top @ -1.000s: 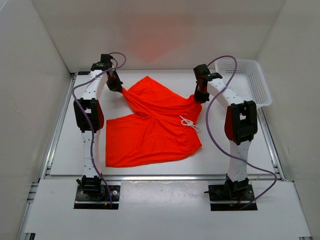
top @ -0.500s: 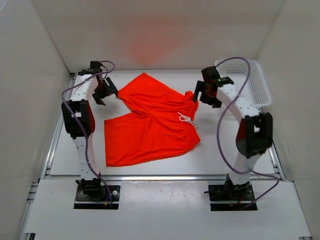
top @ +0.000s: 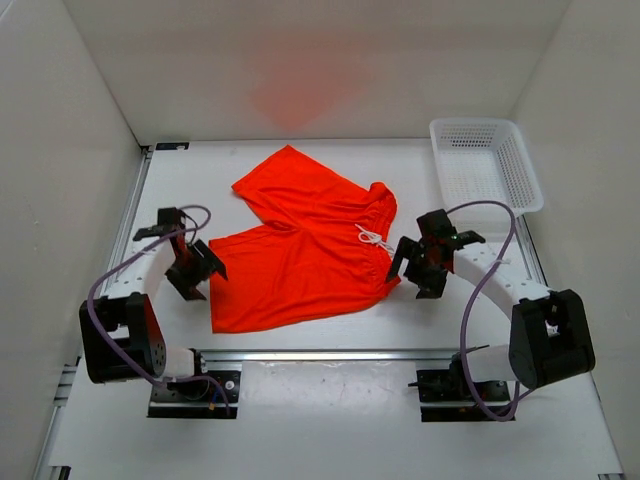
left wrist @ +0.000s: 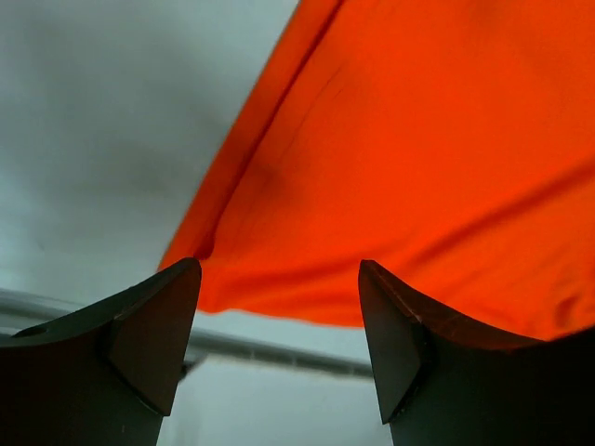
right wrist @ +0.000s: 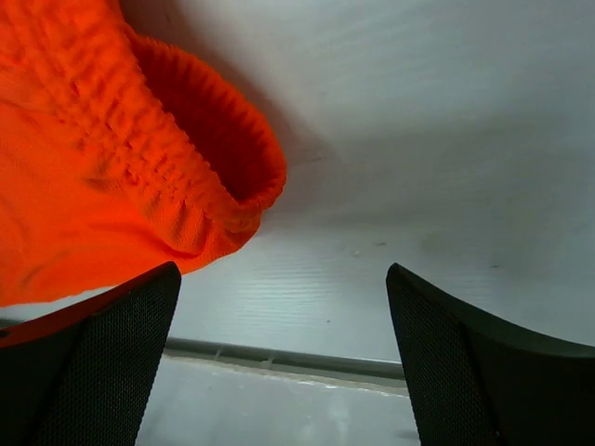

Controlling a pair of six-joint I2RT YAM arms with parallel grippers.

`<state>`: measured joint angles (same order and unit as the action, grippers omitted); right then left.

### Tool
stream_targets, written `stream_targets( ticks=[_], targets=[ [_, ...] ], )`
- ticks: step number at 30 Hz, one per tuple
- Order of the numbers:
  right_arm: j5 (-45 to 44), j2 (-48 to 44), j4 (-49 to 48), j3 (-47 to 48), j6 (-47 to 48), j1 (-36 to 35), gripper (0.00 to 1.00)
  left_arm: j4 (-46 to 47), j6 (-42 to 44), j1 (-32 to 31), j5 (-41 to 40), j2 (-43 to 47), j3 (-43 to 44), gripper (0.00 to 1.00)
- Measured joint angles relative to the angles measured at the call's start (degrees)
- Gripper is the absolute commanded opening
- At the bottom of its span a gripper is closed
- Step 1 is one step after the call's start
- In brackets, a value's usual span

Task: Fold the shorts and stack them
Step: Fold the shorts

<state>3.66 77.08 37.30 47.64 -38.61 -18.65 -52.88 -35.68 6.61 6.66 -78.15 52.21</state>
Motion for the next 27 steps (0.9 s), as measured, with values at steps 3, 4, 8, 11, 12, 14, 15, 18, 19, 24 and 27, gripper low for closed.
stream_targets(
  ticks=[3,4,8,11,12,14,15,18,19,24,27],
  targets=[
    [4.9,0.0,-3.2,-4.4,-3.5,-0.3,0.94,-0.6,-2.6,-0.6,2.5,1.7,-7.9,0.8],
    [6.2,0.0,-4.6,-5.4,-4.7,-0.3,0.91,-1.1,-3.3,-0.6,3.1,3.2,-9.2,0.8],
    [9.0,0.9,-10.6,-7.0,-8.0,-0.3,0.71,-0.1,-5.3,-0.6,4.9,8.7,-9.7,0.8],
    [9.0,4.3,-14.6,-6.8,-8.7,-0.3,0.3,0.7,-5.9,-0.6,6.0,9.6,-9.7,0.78],
    [8.9,6.0,-15.4,-6.5,-8.9,-0.3,0.18,0.8,-6.0,-0.6,6.3,9.6,-9.7,0.78],
    [8.5,8.6,-16.2,-6.2,-9.4,0.0,0.0,0.9,-6.2,-0.7,6.7,9.5,-9.7,0.81],
    [8.7,8.9,-16.4,-6.2,-9.6,0.3,0.0,0.8,-6.1,-0.7,7.1,9.5,-9.7,0.82],
    [8.6,7.0,-17.1,-7.7,-10.2,2.0,0.0,1.0,-6.0,-1.3,9.2,10.0,-10.0,0.82],
    [8.5,5.4,-17.4,-9.1,-10.4,2.8,0.0,1.0,-5.9,-1.9,9.6,10.2,-10.4,0.82],
    [7.1,-3.7,-14.2,-15.6,-11.8,5.2,0.0,-0.3,-5.2,-5.9,10.8,10.8,-12.8,0.77],
    [6.4,-6.3,-12.2,-16.3,-12.4,5.1,0.0,-1.2,-5.5,-9.5,9.7,12.4,-12.8,0.77]
  ],
)
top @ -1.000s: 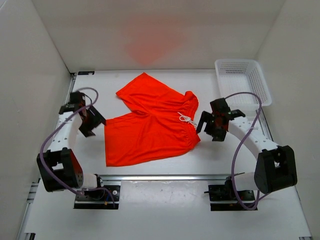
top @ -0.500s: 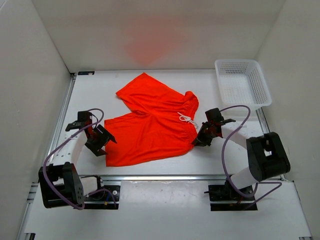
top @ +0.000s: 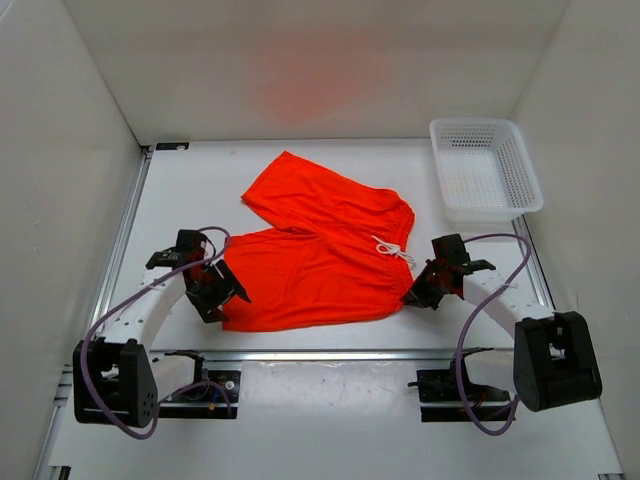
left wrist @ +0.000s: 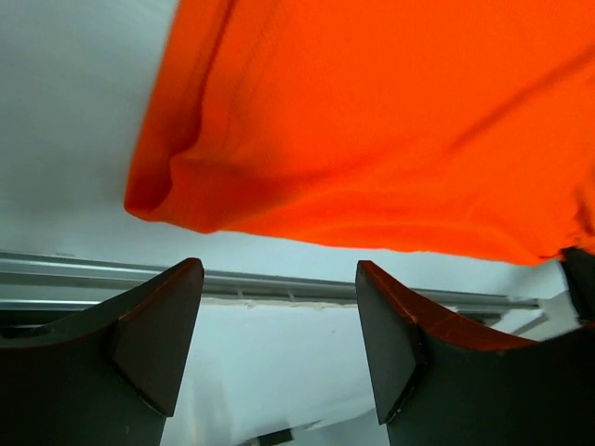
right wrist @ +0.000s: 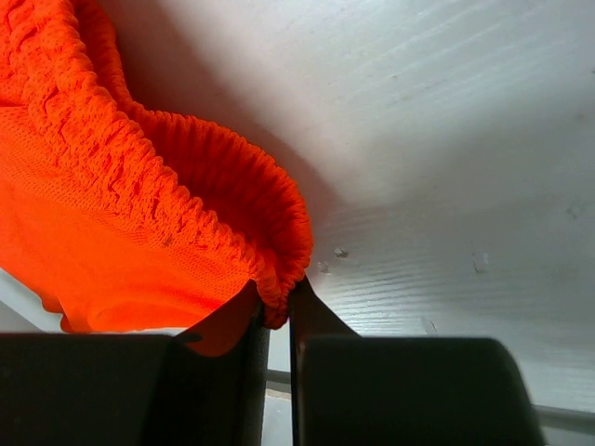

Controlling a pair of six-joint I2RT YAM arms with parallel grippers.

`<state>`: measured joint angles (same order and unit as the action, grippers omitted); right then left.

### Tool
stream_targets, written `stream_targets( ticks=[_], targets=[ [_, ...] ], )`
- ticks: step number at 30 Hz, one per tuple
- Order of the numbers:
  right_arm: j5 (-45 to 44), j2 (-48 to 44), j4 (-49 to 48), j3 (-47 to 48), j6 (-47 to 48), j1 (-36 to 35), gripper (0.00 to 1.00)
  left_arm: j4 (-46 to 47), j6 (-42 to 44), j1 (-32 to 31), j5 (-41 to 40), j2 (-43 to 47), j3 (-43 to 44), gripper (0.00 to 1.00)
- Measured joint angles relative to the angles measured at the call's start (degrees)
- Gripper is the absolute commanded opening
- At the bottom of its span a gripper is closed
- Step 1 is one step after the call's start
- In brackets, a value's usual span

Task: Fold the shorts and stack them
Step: Fold the shorts

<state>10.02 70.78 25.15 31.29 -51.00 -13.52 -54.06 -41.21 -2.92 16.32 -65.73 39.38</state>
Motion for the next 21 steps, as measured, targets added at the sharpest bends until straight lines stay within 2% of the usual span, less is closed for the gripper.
stream_targets(
  ticks=[4,7,13,19,21],
  targets=[
    [-1.0,-1.0,0.9,0.0,-0.3,0.0,0.0,-0.9,-2.9,-6.9,-3.7,0.1,0.0,0.77],
    [-1.3,-1.0,1.4,0.0,-0.6,0.0,0.0,-1.6,-7.1,-10.4,-7.3,-2.3,0.0,0.69],
    [-1.6,-1.0,2.1,0.2,-0.6,0.5,0.0,-2.5,-15.1,-11.6,-13.4,-3.2,-1.2,0.7],
    [-1.8,-1.0,2.7,0.2,0.2,1.6,0.0,-1.7,-18.8,-12.7,-15.2,-5.9,-3.6,0.69],
    [-1.8,-1.0,3.1,0.3,0.3,1.9,0.0,-0.8,-20.1,-14.0,-15.3,-8.2,-4.1,0.43]
  ],
)
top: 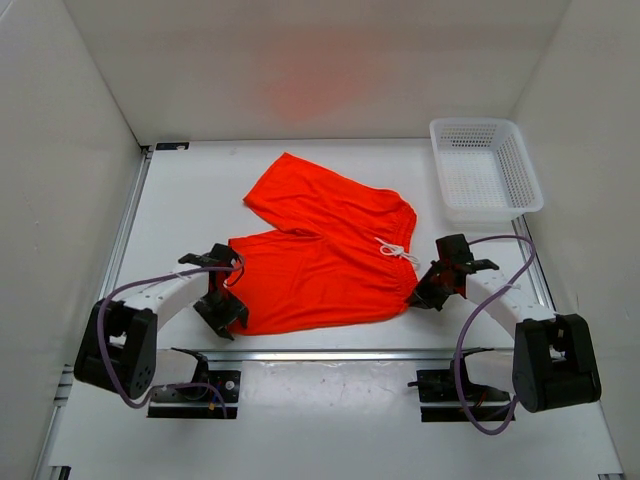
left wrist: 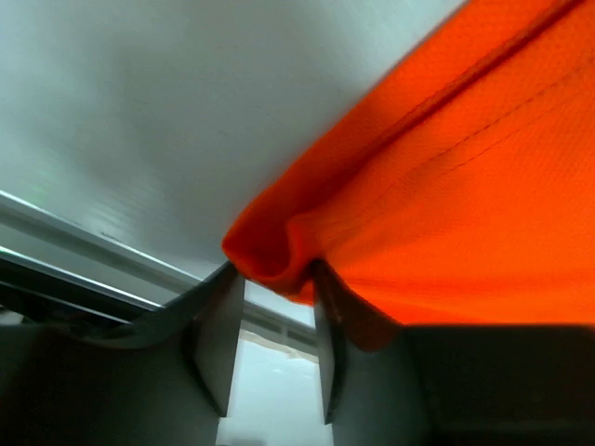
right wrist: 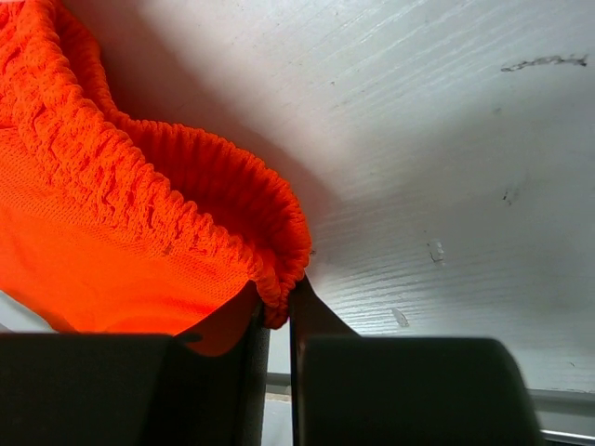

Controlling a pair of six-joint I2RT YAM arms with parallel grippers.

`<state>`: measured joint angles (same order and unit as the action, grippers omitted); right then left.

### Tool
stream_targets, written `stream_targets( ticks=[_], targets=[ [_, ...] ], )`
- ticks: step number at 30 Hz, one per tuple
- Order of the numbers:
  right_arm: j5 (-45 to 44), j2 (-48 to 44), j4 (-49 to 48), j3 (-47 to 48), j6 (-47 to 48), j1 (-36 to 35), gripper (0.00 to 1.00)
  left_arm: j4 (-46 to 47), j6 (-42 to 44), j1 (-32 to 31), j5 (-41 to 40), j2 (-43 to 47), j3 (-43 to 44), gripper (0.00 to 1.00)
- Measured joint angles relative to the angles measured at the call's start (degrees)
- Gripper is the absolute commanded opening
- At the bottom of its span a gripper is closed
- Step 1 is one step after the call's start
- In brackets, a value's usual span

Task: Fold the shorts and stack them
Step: Fold the shorts

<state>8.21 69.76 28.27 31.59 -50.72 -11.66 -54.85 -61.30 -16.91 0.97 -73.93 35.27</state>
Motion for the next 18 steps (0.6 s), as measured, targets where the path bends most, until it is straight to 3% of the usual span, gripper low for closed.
stream_targets(
  ticks=[3,12,18],
  targets=[
    [-0.2,-0.3,0.4,0.1,0.2,0.1,0.0,0.4,-1.1,-1.7,-0.2,-2.1,0.3,0.11],
    [-1.3,-2.8,4.2,0.2,2.1,0.1,0.0,-3.1,-0.3,-1.7,-7.0,-4.4,12.9,0.11],
    [-2.8,-8.7,8.7,1.1,4.3,0.0,0.0,-5.0,3.4,5.2,-8.8,0.4,22.8,0.11]
  ],
)
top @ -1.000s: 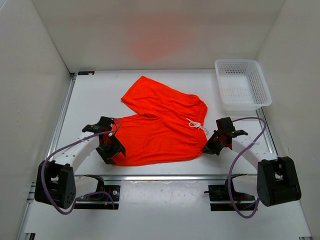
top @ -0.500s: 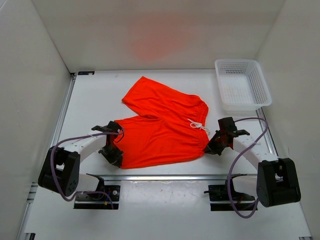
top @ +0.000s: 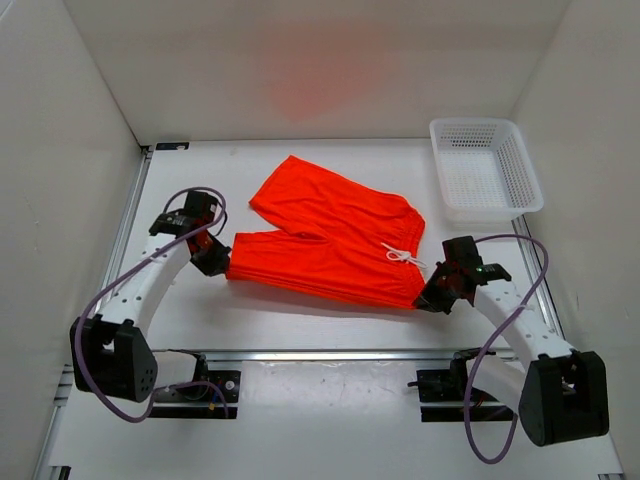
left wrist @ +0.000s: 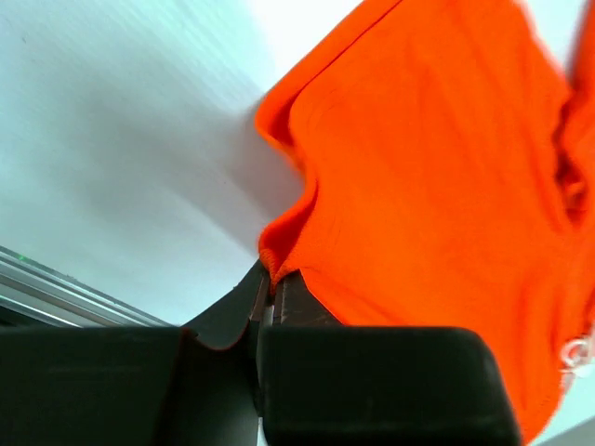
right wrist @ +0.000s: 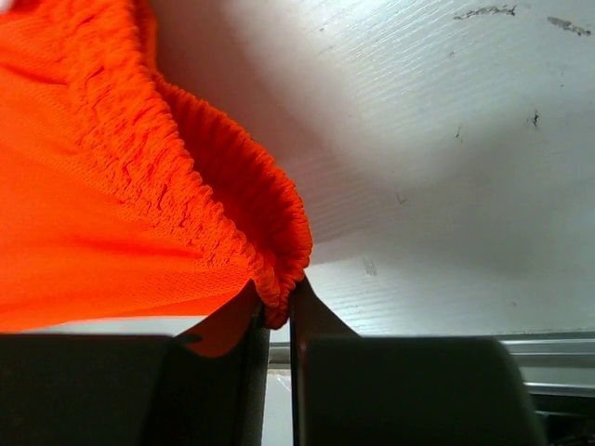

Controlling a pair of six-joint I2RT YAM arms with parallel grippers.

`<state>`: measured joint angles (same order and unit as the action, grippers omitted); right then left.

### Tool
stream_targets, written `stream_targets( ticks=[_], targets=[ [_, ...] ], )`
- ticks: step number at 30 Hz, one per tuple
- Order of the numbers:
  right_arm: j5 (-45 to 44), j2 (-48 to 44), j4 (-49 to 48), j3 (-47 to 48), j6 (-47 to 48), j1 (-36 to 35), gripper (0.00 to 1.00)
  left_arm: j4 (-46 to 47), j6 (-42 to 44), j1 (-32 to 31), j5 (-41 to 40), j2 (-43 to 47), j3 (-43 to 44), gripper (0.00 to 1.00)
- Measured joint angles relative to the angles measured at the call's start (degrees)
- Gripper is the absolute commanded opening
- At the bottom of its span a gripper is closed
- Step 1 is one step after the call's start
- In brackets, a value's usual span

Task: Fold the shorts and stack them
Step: Fold the shorts

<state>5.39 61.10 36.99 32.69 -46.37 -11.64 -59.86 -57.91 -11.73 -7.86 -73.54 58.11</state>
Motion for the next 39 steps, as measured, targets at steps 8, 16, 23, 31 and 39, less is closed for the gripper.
stream_targets(
  ticks=[8,16,23,31,39],
  targets=[
    [0.4,-6.5,5.6,1.7,0.9,-0.1,0.0,-2.9,3.9,3.9,3.1,2.5,2.5,0.11],
    [1.0,-12.1,13.7,6.6,0.3,-0.1,0.07,-5.9,8.7,3.0,6.3,-4.5,22.9,0.11],
    [-1.2,-2.3,14.4,17.8,-0.1,-0.1,0.0,-6.1,12.8,2.1,6.8,-24.0,47.5,0.11],
    [-8.2,17.6,14.5,35.9,0.7,0.3,0.0,-7.0,16.7,2.0,8.5,-48.5,76.5,0.11],
    [-13.3,32.1,14.0,47.0,1.9,4.5,0.92,0.6,20.0,2.3,14.2,-68.1,92.8,1.0]
  ],
)
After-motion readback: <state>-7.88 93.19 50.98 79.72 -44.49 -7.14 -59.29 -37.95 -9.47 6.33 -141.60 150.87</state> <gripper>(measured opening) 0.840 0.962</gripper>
